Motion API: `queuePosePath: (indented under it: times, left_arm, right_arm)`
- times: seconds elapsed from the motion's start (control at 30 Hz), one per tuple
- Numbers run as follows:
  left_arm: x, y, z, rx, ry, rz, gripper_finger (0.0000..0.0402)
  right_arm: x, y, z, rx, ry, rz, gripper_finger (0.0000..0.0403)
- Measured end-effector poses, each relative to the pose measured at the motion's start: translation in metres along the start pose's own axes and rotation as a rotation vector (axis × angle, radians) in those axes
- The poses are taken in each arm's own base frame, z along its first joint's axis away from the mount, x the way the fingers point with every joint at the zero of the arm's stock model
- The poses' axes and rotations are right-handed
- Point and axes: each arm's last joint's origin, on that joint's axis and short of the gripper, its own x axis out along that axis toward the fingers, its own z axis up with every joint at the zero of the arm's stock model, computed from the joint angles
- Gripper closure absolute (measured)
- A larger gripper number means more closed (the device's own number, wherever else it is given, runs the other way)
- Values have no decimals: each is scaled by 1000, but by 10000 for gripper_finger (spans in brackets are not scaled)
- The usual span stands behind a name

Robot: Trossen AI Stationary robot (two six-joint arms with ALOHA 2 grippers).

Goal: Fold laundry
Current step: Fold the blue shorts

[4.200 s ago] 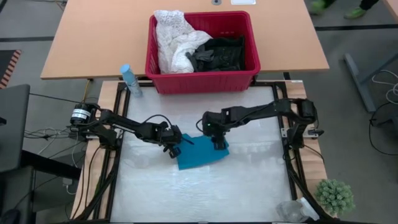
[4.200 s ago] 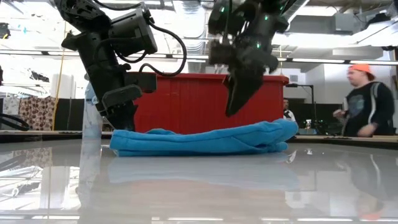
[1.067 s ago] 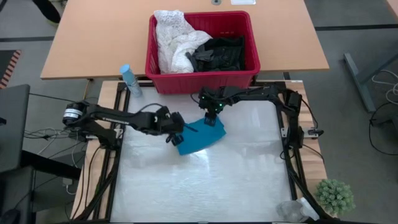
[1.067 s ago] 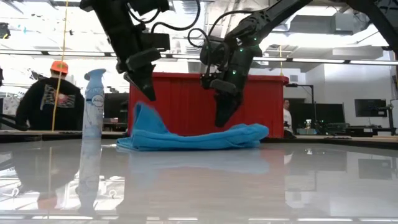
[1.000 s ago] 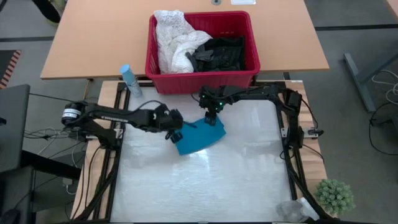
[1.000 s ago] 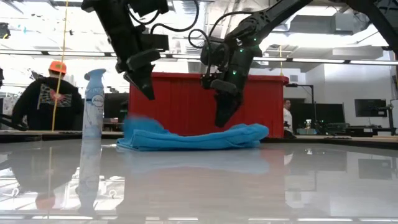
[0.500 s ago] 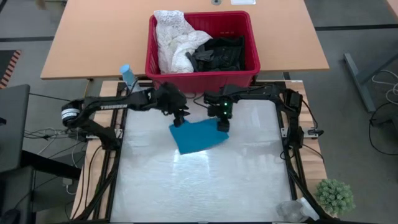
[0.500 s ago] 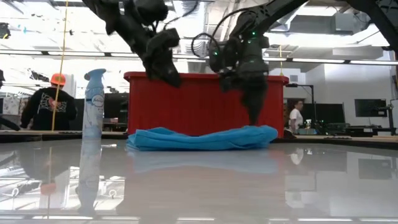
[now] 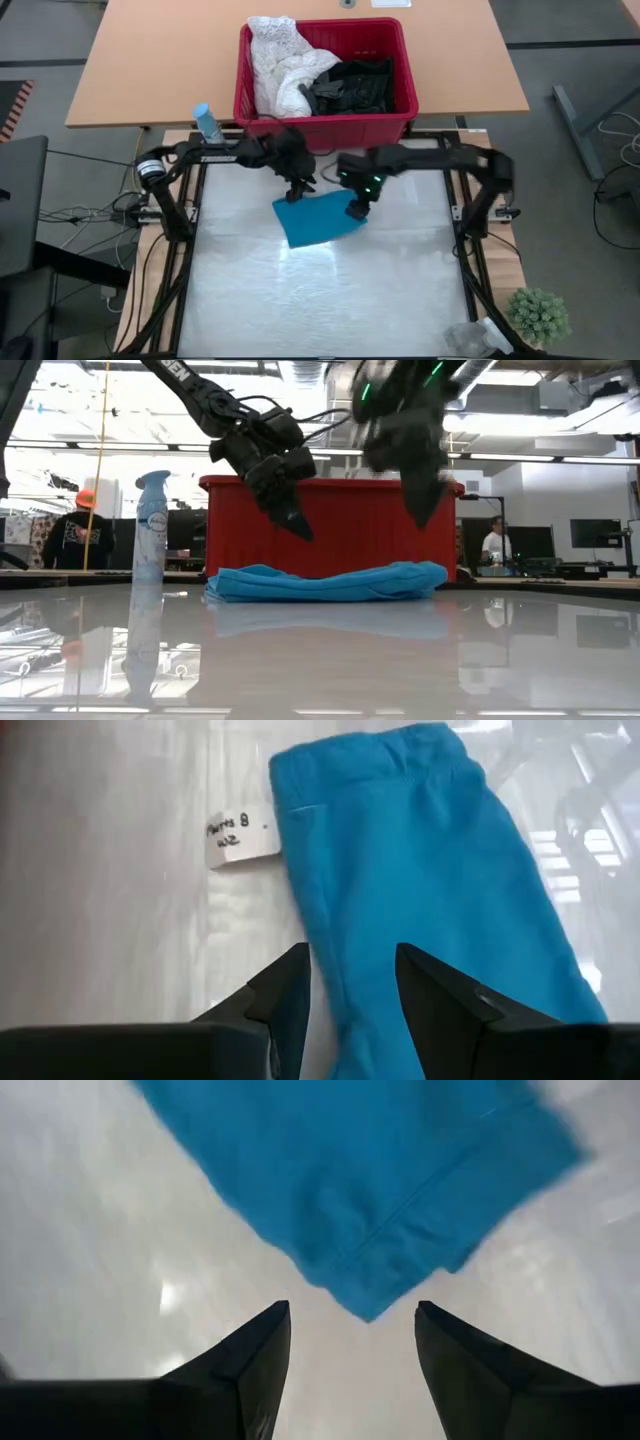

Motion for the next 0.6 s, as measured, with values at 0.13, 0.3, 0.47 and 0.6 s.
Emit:
queuePosePath:
  times: [0.13, 0.3, 0.47, 0.6]
  left_arm:
    - [-8, 2, 3, 7, 51, 5, 263]
    - [-4, -17, 9, 192, 162, 15, 263]
    - [6, -37, 14, 270, 178, 32, 263]
    - [20, -40, 11, 296, 210, 65, 263]
  right_arm:
    - [-26, 13, -48, 317, -191, -73, 165]
    - [-16, 31, -94, 584, -414, -47, 165]
    - [8, 40, -116, 688, -426, -49, 165]
    - [23, 50, -121, 705, -408, -59, 165]
